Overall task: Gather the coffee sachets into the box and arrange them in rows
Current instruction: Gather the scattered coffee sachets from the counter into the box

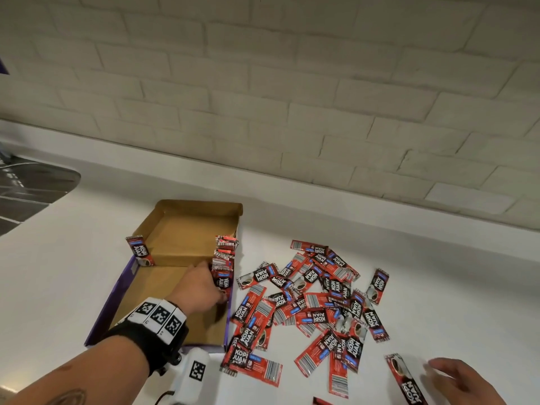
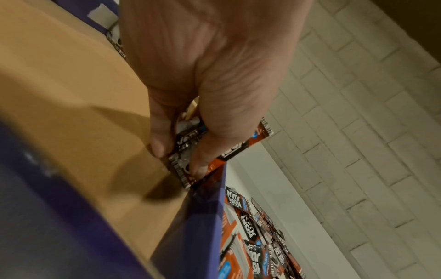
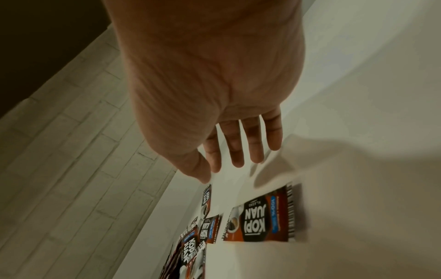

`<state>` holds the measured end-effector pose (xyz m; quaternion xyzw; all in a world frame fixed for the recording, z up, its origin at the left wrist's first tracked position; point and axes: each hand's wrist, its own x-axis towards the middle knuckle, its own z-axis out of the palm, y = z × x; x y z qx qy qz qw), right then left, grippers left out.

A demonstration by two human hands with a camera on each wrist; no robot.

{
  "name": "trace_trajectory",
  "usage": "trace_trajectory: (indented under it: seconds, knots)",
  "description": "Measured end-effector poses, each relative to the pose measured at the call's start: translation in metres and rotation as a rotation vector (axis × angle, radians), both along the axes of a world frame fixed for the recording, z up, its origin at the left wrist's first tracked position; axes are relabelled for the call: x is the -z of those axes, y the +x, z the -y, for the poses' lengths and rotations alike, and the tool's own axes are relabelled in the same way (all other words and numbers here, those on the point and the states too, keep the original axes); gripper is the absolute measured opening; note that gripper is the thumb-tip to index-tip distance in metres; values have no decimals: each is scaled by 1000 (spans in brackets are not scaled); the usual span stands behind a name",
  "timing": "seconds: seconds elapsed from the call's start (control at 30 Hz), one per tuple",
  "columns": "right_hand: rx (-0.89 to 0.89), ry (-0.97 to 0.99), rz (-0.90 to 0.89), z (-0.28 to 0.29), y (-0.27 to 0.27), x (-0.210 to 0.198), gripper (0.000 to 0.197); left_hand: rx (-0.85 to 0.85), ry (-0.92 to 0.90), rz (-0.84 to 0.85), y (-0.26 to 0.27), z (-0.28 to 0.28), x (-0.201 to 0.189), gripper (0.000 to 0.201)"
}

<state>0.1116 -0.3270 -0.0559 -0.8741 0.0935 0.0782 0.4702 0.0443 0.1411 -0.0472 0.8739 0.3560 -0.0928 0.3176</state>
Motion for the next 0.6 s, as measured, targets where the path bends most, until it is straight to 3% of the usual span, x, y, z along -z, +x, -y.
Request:
trace_trajectory:
  seconds: [0.07,0.17,0.47,0.53,0.6]
  knots:
    - [13,4,-4,-1,2,2,17,28,-8,6,-3,-3,0,64]
    - [11,-9,-13,-4,3,3,18,61,-14,3,-6,-3,-5,40]
    - [-27,14,-23,-11,7,-3,16,45,-54,-7,-16,5,-25,31]
    - [-26,2,-40,-8,8,-2,17,25,-1,-52,-21,8,-38,32]
    - [-24,-22,-74,-4,9,0,18,-16,115,-66,-25,12,-51,51]
